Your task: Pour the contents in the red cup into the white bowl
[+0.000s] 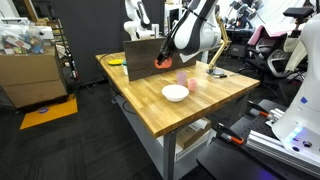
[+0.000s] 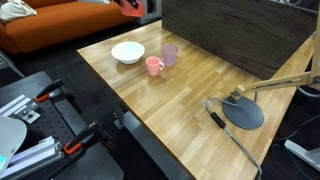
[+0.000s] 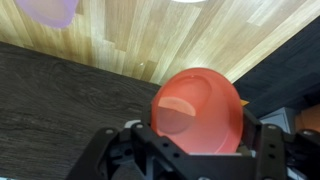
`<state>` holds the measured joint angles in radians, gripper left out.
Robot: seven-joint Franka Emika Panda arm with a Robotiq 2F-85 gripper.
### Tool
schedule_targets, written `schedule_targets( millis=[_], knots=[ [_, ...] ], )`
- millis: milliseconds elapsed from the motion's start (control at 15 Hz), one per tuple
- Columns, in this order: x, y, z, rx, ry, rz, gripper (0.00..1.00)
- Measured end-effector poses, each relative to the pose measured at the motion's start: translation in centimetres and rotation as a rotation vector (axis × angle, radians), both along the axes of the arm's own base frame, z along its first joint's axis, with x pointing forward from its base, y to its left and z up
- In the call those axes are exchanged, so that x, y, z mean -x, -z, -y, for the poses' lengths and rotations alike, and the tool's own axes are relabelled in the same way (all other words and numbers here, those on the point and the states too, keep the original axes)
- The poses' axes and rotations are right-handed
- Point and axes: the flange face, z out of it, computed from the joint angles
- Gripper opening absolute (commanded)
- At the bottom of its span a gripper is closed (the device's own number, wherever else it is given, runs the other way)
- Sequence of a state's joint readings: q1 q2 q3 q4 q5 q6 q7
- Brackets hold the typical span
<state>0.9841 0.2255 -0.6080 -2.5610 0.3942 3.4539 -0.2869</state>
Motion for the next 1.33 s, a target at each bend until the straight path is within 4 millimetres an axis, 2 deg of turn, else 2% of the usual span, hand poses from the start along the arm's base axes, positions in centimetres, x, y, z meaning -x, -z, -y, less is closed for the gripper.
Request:
schedule_targets(
  millis=[67, 133, 333, 1000, 1067, 1333],
  knots=[
    [0.25, 0.11, -0.17, 0.002, 0.003, -0.002, 0.55],
    [0.47, 0.21, -0.36, 0.005, 0.003, -0.004, 0.8],
    [0.85, 0.31, -0.87, 0.01, -0.003, -0.005, 0.8],
    [0.8, 0.3, -0.69, 0.012, 0.0, -0.004, 0.8],
    [0.8, 0.3, -0.69, 0.012, 0.0, -0.004, 0.55],
    [0.66, 0.18, -0.74, 0.011, 0.0, -0.001, 0.55]
  ],
)
